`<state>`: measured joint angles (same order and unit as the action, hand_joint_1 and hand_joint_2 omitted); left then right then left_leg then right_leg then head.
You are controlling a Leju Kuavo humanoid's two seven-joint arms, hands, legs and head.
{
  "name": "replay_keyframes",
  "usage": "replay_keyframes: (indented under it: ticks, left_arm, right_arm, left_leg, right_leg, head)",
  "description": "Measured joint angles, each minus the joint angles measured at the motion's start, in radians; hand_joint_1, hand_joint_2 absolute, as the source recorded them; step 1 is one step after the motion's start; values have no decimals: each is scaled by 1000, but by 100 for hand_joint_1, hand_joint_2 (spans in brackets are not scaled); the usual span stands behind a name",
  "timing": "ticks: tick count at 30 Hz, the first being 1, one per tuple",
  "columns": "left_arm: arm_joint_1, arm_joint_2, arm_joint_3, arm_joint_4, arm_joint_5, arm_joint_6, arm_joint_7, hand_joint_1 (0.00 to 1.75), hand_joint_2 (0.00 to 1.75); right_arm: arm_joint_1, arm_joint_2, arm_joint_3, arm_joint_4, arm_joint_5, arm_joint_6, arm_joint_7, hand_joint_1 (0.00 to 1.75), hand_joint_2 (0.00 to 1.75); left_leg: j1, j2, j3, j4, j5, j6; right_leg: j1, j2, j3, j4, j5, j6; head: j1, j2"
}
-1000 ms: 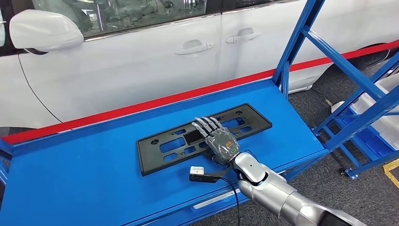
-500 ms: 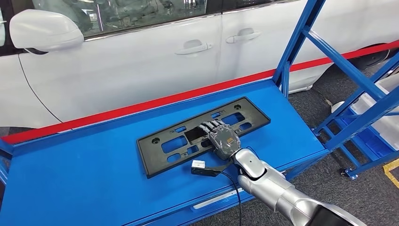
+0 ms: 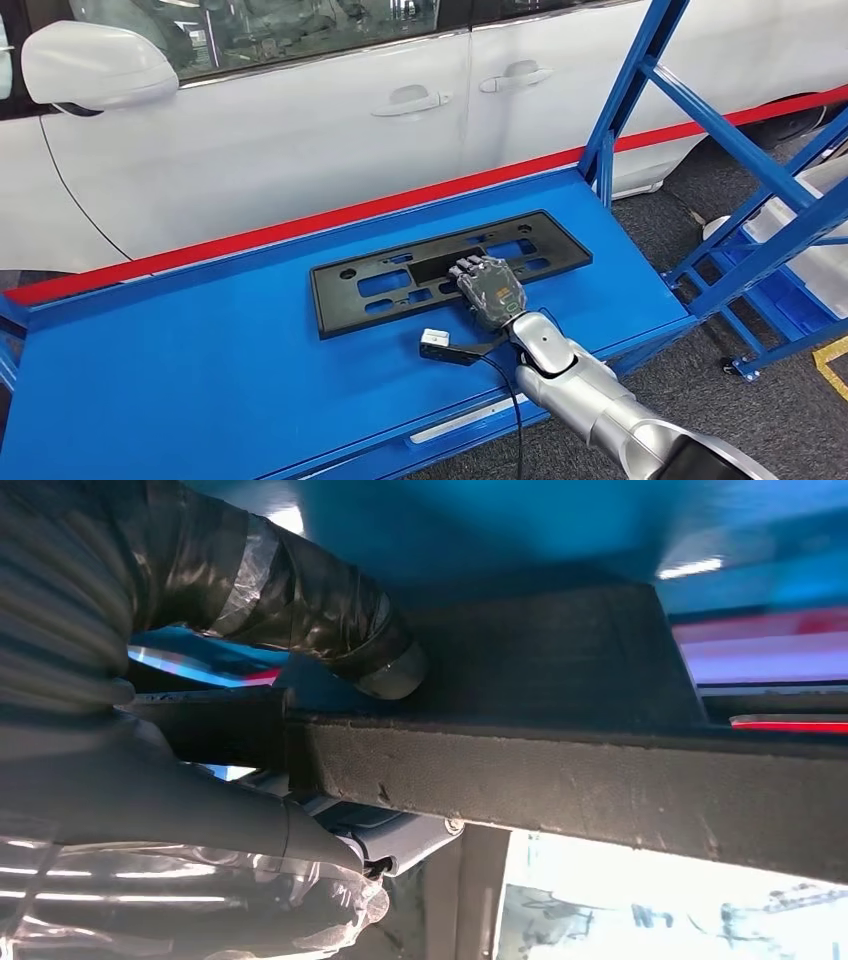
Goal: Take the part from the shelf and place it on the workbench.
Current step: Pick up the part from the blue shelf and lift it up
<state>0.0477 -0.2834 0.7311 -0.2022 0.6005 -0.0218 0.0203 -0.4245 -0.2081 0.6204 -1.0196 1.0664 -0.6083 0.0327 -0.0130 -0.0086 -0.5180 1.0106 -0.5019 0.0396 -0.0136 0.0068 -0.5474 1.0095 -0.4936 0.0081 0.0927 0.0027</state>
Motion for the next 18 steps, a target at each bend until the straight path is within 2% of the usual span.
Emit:
replay_keyframes:
  ticks: [2, 6, 9, 11, 15, 18]
  left_arm:
    - [0, 0, -2, 0, -2, 4, -8, 0, 0]
    - [-4, -3, -14, 0, -15, 24, -19, 0, 175]
    - [-8, -6, -23, 0, -29, 42, -26, 0, 175]
    - [-10, -10, -29, 0, -35, 50, -33, 0, 175]
    - [-11, -10, -46, 0, -53, 51, -24, 0, 175]
    - [-12, -8, -63, 0, -71, 64, -25, 0, 175]
  right_arm:
    - [-3, 7, 0, 7, 2, -1, 6, 175, 175]
    - [3, 6, -8, 7, 7, -4, 14, 175, 175]
    - [42, -22, -34, -16, 0, -18, 19, 175, 175]
    - [110, -72, -80, -63, -25, -39, 11, 175, 175]
    - [340, -199, -279, -190, -127, -88, -80, 175, 175]
    - [503, -242, -459, -268, -158, -76, -164, 175, 175]
  left_leg:
    - [0, 0, 0, 0, 0, 0]
    - [0, 0, 0, 0, 0, 0]
    - [0, -4, 1, 2, 0, 0]
    - [0, -10, 2, 2, -1, 1]
    - [0, -21, 1, 2, -3, 3]
    - [0, -21, 0, 3, -6, 5]
  right_leg:
    - [0, 0, 0, 0, 0, 0]
    - [0, 0, 0, 0, 0, 0]
    - [0, -4, 0, -1, -1, 1]
    - [0, -9, 3, -3, -3, 2]
    - [0, -21, 11, -6, -7, 4]
    - [-1, -20, 12, -6, -8, 5]
  head:
    - [0, 0]
    - [0, 0]
    - [0, 0]
    - [0, 0]
    - [0, 0]
    - [0, 0]
